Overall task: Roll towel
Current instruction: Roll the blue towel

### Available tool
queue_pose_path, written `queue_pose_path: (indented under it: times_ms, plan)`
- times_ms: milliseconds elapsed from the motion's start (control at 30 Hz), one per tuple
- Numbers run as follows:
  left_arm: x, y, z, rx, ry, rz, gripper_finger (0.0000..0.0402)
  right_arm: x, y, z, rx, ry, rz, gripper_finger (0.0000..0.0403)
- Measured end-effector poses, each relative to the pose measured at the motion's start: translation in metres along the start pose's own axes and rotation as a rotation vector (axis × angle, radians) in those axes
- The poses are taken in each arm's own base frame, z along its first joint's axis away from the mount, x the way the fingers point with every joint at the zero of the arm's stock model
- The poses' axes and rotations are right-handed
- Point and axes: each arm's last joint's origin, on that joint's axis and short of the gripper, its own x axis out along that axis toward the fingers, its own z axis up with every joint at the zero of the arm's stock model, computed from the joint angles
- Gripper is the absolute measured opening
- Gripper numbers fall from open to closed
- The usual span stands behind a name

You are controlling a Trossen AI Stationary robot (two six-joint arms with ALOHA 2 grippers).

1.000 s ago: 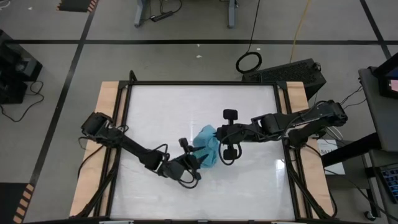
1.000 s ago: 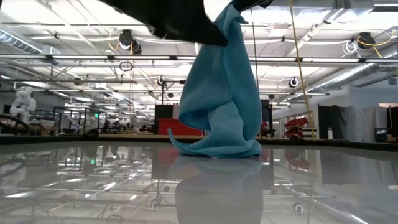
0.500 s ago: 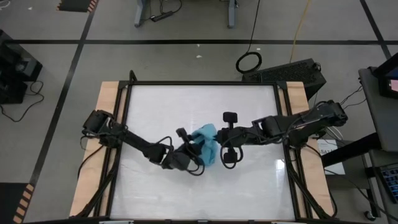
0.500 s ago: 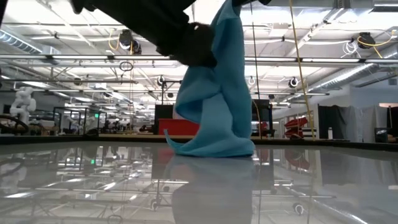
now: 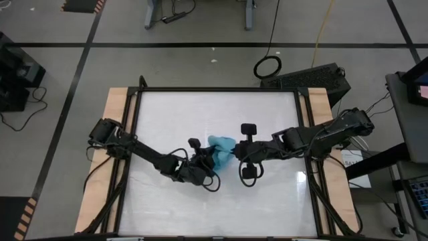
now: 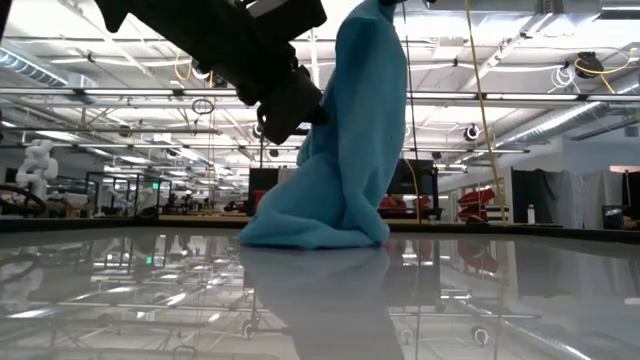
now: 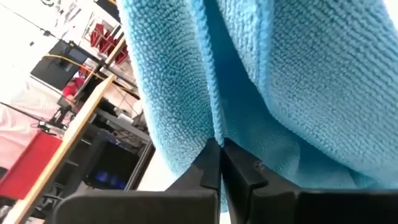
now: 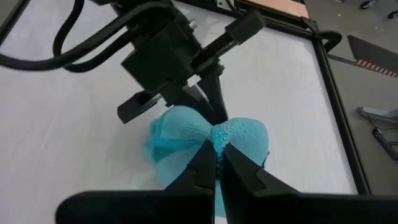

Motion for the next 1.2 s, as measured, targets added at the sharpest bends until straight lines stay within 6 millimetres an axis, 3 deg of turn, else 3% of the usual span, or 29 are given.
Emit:
queue_pose_path:
  times_ms: [233, 500, 600, 700, 833, 1000, 1200]
  plan:
    - [-0.008, 0.015, 0.004, 0.112, 0.01, 0.004, 0.0003, -0.003, 0.005, -0.01, 0.007, 0.094, 0.014, 0.0]
    - [-0.045, 0.07, 0.023, 0.19, -0.041, -0.002, 0.0002, -0.008, 0.01, -0.027, 0.008, 0.26, 0.024, 0.0]
    - [-0.067, 0.085, 0.031, 0.254, -0.137, -0.107, 0.0002, -0.01, 0.011, -0.03, 0.015, 0.302, 0.069, 0.0]
    - [-0.088, 0.095, 0.037, 0.313, -0.246, -0.332, 0.0001, -0.011, 0.013, -0.031, 0.024, 0.327, 0.162, 0.0]
    - [-0.098, 0.098, 0.041, 0.262, -0.202, -0.489, 0.0001, -0.011, 0.015, -0.03, 0.015, 0.315, 0.222, 0.0007]
    - [-0.091, 0.078, 0.025, 0.265, -0.022, -0.581, 0.0001, -0.011, 0.016, -0.034, -0.021, 0.344, 0.216, 0.0081]
    - [-0.084, 0.056, 0.01, 0.217, 0.154, -0.687, 0.0001, -0.004, 0.02, -0.041, 0.091, 0.365, 0.218, 0.0193]
